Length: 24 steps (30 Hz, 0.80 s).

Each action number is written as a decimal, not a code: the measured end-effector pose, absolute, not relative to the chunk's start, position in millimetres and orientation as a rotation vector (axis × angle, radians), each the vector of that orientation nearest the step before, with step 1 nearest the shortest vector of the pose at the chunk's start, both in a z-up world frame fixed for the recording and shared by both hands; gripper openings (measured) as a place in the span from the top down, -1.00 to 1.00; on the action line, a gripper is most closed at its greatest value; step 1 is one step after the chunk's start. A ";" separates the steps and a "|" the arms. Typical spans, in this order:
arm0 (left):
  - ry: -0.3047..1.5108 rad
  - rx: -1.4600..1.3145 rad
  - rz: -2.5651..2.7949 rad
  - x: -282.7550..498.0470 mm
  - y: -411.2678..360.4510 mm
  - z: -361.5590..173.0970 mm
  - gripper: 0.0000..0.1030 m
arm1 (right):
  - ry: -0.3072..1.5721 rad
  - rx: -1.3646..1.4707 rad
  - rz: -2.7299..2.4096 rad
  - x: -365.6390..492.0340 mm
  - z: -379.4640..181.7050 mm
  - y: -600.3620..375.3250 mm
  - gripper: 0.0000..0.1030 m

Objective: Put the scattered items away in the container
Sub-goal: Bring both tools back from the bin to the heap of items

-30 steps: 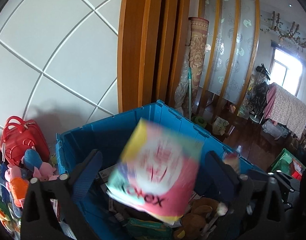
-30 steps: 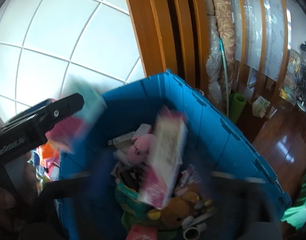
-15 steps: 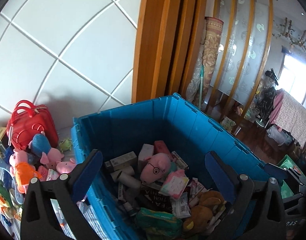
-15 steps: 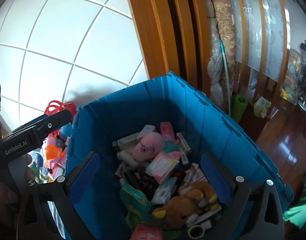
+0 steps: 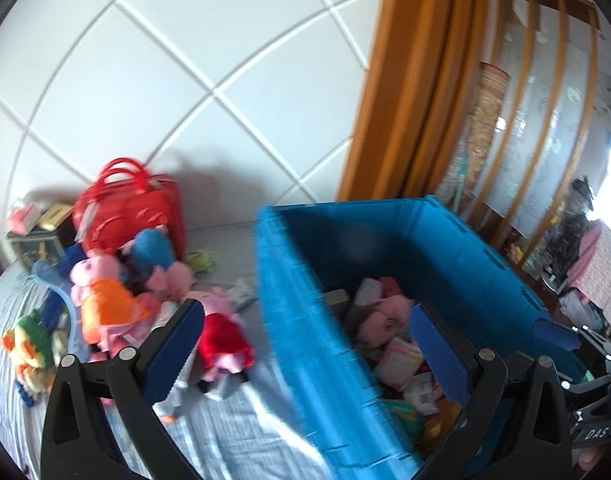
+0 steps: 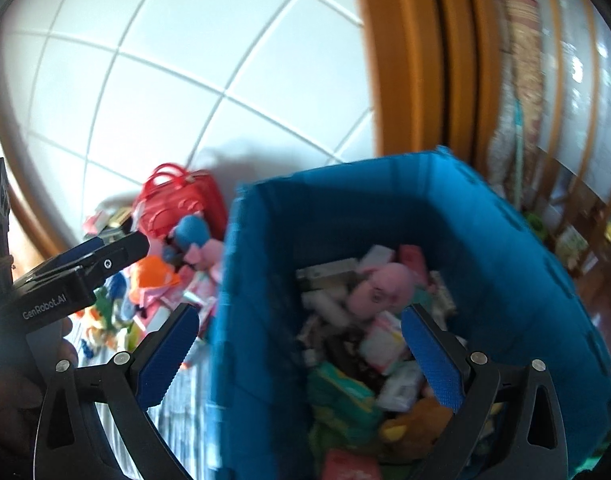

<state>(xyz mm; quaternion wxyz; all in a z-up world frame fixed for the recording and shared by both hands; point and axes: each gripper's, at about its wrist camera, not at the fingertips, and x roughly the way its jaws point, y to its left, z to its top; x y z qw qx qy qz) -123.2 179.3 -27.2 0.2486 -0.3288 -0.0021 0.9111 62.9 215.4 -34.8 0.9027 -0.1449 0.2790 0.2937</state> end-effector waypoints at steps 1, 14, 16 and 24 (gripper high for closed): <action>-0.010 -0.907 2.499 -125.2 166.1 -28.8 -1.00 | 0.579 -0.307 0.624 59.5 -37.9 225.9 -0.99; -0.106 -1.022 2.674 -149.0 12.6 -51.3 -1.00 | 0.624 -0.425 0.769 8.3 -89.6 355.1 -0.99; -0.124 -1.046 2.686 -151.8 -8.5 -58.7 -1.00 | 0.637 -0.440 0.781 0.6 -100.9 371.5 -0.99; -0.134 -1.156 2.683 -161.6 -66.3 -95.0 -1.00 | 0.688 -0.466 0.776 -10.2 -140.2 415.5 -0.99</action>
